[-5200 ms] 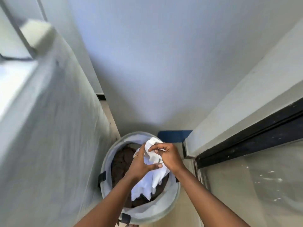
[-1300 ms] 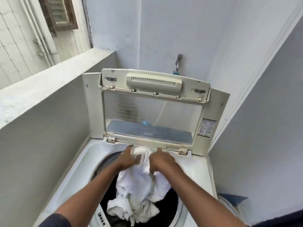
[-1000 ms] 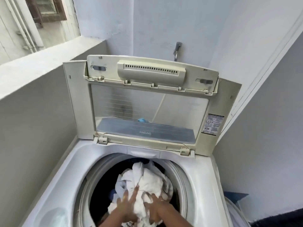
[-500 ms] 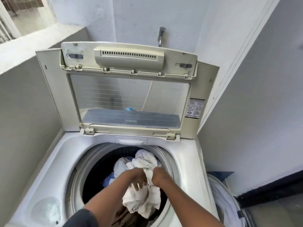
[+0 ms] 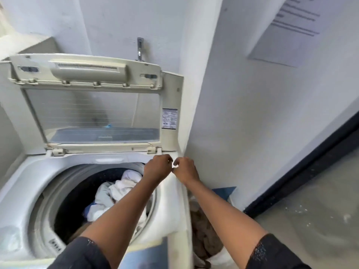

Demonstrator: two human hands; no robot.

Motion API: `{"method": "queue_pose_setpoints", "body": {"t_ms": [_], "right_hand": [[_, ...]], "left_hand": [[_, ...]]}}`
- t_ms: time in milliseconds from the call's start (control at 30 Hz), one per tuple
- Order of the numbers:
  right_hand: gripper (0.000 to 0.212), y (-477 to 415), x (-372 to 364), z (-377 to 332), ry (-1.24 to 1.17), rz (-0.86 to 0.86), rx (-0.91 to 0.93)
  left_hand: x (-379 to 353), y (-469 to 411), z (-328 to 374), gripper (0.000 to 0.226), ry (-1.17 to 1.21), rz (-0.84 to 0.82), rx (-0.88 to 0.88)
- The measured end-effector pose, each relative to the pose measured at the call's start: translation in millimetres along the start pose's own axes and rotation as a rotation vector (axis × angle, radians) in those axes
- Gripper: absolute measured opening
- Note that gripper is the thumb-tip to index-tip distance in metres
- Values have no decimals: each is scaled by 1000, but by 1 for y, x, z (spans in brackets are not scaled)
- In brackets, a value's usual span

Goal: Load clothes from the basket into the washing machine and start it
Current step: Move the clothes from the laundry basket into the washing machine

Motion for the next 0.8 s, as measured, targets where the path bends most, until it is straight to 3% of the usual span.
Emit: {"method": "queue_pose_setpoints", "body": {"t_ms": [200,400,633,767,800], "right_hand": [[19,-26,57,104,69,-26,-5],[21,-59,38,225,92,-153,-105],[9,-107,-93,390,83,-314,-286],[11,-141,-212,513,196,-392,-376],[21,-149,-239,540,203,-392,-390]], "left_hand": [[-76,-15,108,33,86,-63,-41],[-193,-23,130,32,142,-162,57],[-414,12,42,34,140,-439,369],[-537,22,-19,37,154,-513,460],[-563,22,-32,40,161,-512,482]]}}
Point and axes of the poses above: each hand's wrist, its own y-axis away from the middle knuckle, its own x-axis out of the back of the hand, z = x × y, the point moved 9 cm from there along -y, towards the middle knuckle, and after that the axes turned 11 degrees about -x, right-handed, at the moved point
